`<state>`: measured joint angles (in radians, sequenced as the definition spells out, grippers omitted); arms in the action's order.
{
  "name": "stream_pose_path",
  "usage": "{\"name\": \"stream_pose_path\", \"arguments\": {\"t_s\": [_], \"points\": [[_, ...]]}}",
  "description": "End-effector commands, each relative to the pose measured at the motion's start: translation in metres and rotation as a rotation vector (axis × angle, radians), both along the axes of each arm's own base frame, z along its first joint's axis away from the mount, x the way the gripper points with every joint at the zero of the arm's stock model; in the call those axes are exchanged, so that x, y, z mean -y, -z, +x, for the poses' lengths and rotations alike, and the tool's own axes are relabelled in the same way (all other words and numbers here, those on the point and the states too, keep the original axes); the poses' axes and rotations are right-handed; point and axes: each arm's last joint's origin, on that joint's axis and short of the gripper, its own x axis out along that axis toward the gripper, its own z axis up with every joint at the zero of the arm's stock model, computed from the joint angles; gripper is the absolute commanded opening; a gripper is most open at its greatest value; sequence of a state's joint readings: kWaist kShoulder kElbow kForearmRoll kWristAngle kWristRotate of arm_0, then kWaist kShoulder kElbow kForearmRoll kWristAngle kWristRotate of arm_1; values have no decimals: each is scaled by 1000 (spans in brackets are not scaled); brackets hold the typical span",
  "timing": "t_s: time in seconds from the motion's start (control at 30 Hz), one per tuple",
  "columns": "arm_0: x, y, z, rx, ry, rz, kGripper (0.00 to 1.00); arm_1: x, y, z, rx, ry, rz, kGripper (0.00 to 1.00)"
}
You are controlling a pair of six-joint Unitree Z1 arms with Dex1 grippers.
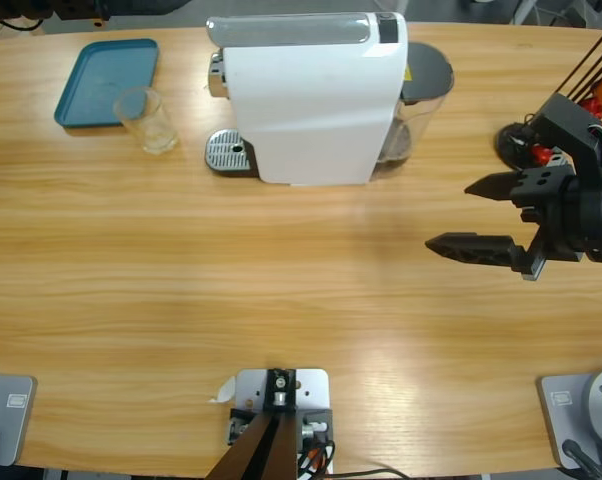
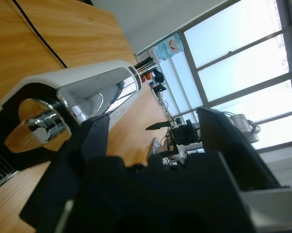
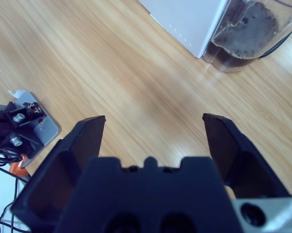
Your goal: Pour coffee
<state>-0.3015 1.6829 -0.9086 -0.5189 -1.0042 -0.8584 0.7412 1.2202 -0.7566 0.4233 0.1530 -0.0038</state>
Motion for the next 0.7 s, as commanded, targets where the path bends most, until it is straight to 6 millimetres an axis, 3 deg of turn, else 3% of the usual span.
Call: {"name": "stream_pose_path", "arguments": {"t_s": [0.03, 0.23, 0.7], "points": [[-9, 25, -12, -148, -19, 5, 770, 2, 8, -4, -17, 5, -14, 890], [-25, 33, -14, -189, -75, 7, 770, 3, 8, -5, -15, 4, -13, 890], [-6, 57, 11, -211, -40, -7, 770, 3, 8, -5, -14, 4, -12, 890]]}}
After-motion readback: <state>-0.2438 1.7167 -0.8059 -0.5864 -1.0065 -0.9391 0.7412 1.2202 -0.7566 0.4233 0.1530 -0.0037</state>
